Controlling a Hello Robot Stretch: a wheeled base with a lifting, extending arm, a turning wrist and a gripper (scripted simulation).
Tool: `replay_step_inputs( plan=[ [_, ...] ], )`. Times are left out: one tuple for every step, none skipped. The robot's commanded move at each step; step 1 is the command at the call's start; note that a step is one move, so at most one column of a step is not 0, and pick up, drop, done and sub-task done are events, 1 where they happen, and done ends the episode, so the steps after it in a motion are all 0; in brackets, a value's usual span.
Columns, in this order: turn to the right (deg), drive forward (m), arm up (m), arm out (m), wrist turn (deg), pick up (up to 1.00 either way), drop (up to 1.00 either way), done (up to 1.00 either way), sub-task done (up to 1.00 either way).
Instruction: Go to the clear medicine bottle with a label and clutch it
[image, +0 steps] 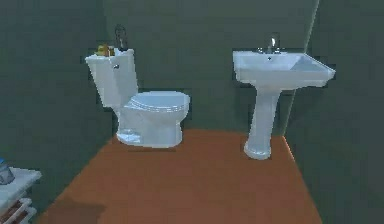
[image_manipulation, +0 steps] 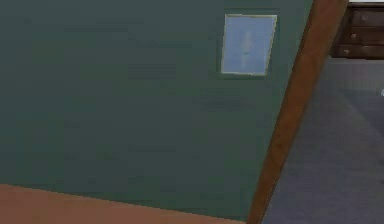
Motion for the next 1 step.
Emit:
replay_step_inputs(
  plan=[
    [0.0, 0.05, 0.00, 0.00, 0.0, 0.00, 0.00, 0.00, 0.00]
  ],
)
